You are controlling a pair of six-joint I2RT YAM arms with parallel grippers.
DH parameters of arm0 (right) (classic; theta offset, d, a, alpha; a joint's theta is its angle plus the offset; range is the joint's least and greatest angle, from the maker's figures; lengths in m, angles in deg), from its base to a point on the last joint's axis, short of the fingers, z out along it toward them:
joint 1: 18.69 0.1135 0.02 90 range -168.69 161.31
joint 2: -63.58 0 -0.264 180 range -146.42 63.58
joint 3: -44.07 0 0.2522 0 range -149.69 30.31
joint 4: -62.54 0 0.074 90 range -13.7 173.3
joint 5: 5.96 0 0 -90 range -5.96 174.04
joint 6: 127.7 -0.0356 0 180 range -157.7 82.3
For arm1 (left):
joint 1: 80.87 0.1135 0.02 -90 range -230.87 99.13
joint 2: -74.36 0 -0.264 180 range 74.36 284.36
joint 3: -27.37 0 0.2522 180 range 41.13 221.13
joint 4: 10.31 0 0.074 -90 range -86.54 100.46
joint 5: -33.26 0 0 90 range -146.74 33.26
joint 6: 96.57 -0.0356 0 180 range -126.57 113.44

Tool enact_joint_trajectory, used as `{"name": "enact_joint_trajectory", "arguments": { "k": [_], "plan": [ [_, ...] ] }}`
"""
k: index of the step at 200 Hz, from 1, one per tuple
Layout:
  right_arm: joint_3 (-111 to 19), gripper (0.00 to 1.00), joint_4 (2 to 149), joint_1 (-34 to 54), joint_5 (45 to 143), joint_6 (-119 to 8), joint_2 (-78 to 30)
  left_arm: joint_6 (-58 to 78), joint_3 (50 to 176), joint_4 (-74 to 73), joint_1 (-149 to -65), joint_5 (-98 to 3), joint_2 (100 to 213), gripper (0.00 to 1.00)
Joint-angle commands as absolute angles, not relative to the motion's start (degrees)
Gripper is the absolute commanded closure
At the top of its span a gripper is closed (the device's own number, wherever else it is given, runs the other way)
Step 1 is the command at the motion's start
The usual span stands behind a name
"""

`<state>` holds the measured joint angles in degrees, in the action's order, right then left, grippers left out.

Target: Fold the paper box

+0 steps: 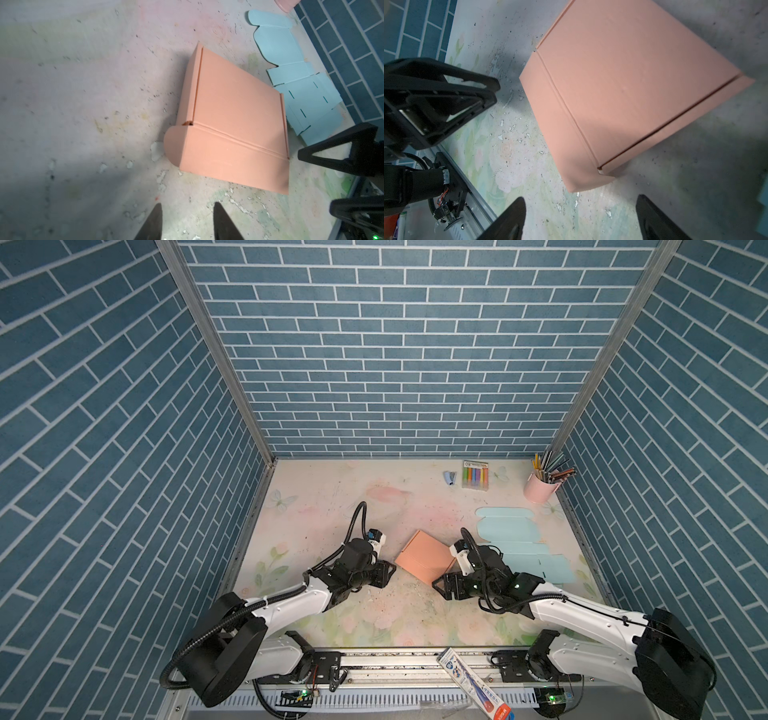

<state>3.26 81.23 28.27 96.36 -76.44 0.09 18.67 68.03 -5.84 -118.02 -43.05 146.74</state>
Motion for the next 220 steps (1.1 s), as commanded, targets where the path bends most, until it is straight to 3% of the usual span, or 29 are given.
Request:
{"name": "enact_joint_trajectory", "arguments": {
  "k": [1, 45, 108, 220],
  "plan": [
    [3.15, 0.15, 82.10, 25.55, 97.96, -78.16, 0.45, 15.28, 72.91, -3.79, -115.66, -41.00, 149.10, 0.52],
    [5.08, 0.14, 75.50, 17.89, 102.99, -77.86, -0.74, 12.43, 85.42, -7.97, -112.58, -36.14, 162.65, 0.42],
    [0.60, 0.15, 69.47, 12.16, 108.15, -72.82, -12.30, 13.11, 93.17, -10.62, -111.03, -31.26, 175.33, 0.42],
    [-8.47, 0.21, 70.35, 14.27, 108.19, -65.96, -23.64, 18.88, 84.06, -19.81, -113.35, -29.22, 174.33, 0.58]
  ]
}}
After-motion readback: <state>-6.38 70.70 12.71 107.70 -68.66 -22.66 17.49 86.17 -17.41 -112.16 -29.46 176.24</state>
